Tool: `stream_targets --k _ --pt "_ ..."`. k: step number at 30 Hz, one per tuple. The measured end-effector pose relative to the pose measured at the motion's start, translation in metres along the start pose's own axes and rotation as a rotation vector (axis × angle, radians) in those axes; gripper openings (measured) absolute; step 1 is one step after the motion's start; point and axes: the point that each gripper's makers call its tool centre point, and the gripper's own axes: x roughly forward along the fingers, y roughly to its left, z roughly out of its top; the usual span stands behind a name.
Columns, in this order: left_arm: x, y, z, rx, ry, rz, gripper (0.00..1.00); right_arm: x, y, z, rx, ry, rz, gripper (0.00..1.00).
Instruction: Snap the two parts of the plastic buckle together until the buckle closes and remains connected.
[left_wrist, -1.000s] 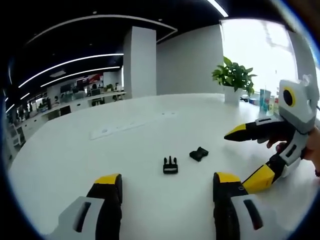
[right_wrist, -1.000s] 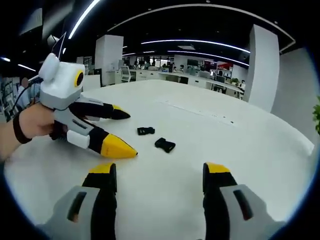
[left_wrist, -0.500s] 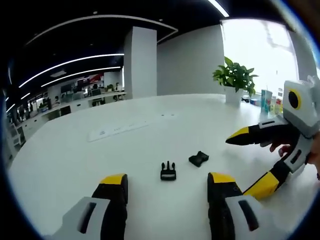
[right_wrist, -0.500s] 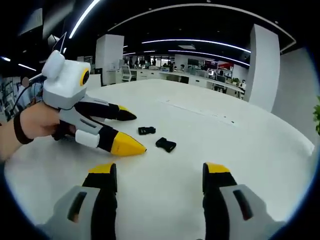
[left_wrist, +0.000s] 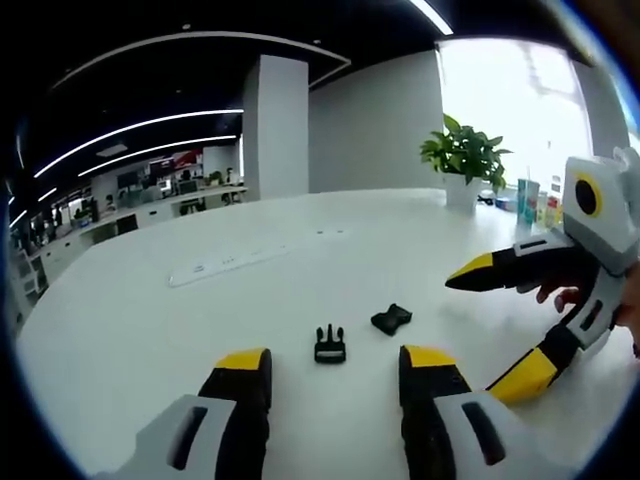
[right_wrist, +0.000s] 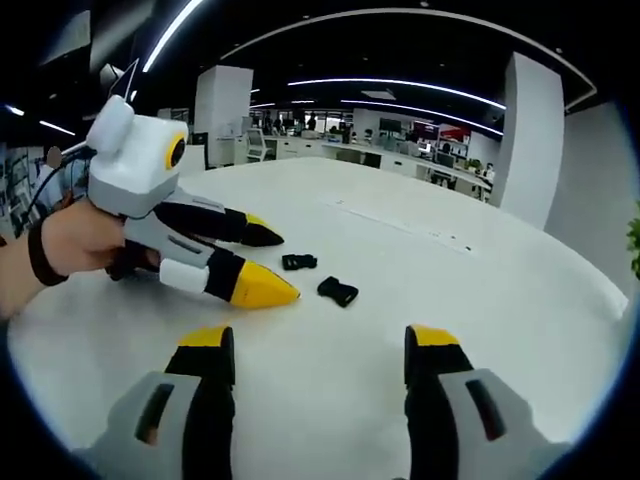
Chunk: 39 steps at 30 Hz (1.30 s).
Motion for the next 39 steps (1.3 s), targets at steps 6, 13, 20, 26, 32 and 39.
stream_targets --k 6,13,20,26,32,39 --pt "-0.0013 -0.004 0.0023 0.006 -0.006 -0.016 0.41 -0.0002 0.0003 -0.0001 -0.001 0.001 -0.002 0.7" --pt "-0.0016 -0.0016 0.0044 0.001 -0.008 -0.009 0.3 -0.0007 0.0012 0.0 -0.006 0.001 -0.003 0.7" --pt "-0.0074 -0.0082 0.002 -0.002 -0.001 -0.008 0.25 -0.0008 0.0018 -0.0001 -0.007 0.001 -0.003 0.7" --pt "-0.0034 -0.0041 0.0028 0.002 -0.001 -0.004 0.22 -0.0008 0.0025 -0.0005 -0.005 0.001 -0.001 0.7" --pt "-0.0052 -0.0068 0.002 0.001 -0.004 0.006 0.15 -0.0009 0.0026 -0.0005 -0.009 0.002 -0.001 0.69" --pt "-0.0042 -0.0043 0.0029 0.002 -0.007 0.006 0.11 -0.0002 0.0026 -0.0004 -0.007 0.001 0.001 0.69"
